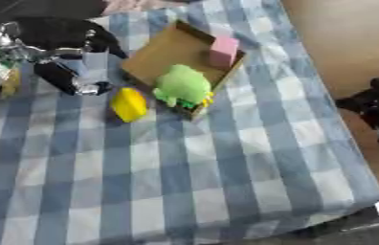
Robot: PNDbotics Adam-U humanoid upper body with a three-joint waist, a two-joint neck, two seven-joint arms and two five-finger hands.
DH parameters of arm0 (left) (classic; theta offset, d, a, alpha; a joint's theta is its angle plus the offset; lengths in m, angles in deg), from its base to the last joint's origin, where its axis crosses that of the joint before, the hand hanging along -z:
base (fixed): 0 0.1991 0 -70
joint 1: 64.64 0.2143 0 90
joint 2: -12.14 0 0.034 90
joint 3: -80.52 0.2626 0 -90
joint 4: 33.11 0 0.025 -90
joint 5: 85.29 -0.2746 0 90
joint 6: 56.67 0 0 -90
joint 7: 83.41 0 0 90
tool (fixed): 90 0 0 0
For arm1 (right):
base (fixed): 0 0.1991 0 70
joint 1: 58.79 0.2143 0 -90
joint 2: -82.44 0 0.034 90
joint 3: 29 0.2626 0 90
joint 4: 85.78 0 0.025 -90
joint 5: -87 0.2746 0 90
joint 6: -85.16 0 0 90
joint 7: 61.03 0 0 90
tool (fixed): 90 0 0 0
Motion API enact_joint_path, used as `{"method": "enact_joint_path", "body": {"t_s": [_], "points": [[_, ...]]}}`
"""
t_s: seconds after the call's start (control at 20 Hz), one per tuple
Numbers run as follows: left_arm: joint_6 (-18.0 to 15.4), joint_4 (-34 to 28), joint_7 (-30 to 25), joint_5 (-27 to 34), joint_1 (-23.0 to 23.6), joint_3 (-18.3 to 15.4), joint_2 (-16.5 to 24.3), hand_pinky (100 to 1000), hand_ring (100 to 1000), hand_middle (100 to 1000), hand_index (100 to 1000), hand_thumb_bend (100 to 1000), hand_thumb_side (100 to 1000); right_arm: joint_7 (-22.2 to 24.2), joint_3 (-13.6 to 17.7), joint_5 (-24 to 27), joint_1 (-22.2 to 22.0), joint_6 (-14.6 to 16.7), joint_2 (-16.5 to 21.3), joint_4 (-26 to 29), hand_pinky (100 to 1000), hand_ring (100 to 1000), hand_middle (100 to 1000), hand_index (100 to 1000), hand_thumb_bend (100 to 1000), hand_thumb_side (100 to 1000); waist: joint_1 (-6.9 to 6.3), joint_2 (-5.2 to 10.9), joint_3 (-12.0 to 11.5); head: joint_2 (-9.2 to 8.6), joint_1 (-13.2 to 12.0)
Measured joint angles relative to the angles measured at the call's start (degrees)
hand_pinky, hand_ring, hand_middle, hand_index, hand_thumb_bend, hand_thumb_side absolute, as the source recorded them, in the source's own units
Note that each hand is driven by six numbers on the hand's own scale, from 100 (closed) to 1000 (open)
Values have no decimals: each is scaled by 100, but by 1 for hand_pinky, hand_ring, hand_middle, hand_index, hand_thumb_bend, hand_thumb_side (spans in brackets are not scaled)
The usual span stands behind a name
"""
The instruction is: Pick up objects on the table and place them in the box.
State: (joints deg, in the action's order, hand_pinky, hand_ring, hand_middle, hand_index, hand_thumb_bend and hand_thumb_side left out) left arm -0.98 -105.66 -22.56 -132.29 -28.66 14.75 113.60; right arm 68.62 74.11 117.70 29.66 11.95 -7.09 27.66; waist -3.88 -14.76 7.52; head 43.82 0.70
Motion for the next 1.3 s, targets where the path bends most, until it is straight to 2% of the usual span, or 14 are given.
{"method": "enact_joint_path", "body": {"t_s": [0.15,0.6,0.8,0.95,1.15,1.3], "points": [[142,-104,-143,236,46,35,86,949,900,800,943,239,643,2,0,2,0,-2,0,0,903,803,730,898,100,528,2,0,22,0,20],[662,-35,-663,965,16,62,84,930,871,768,914,197,690,8,3,0,5,-27,-1,0,904,803,730,898,100,528,-4,-7,50,0,12],[908,82,-910,1299,-31,63,79,932,871,772,918,211,685,6,10,0,14,-28,-1,0,904,803,729,898,100,528,-4,-30,64,1,-6],[1026,103,-1028,1412,-32,66,79,942,883,793,933,253,608,4,21,-4,31,-29,-4,0,904,802,727,897,100,527,-4,-47,68,1,9],[1059,-72,-1061,1371,-11,116,143,952,899,812,934,398,420,-5,27,-29,36,-38,-9,0,905,801,727,897,100,527,-8,-75,68,-1,136],[1034,-230,-1036,1194,19,199,235,953,899,808,931,407,414,-9,27,-34,50,-44,-11,0,905,801,726,896,100,527,-10,-80,66,-2,195]]}}
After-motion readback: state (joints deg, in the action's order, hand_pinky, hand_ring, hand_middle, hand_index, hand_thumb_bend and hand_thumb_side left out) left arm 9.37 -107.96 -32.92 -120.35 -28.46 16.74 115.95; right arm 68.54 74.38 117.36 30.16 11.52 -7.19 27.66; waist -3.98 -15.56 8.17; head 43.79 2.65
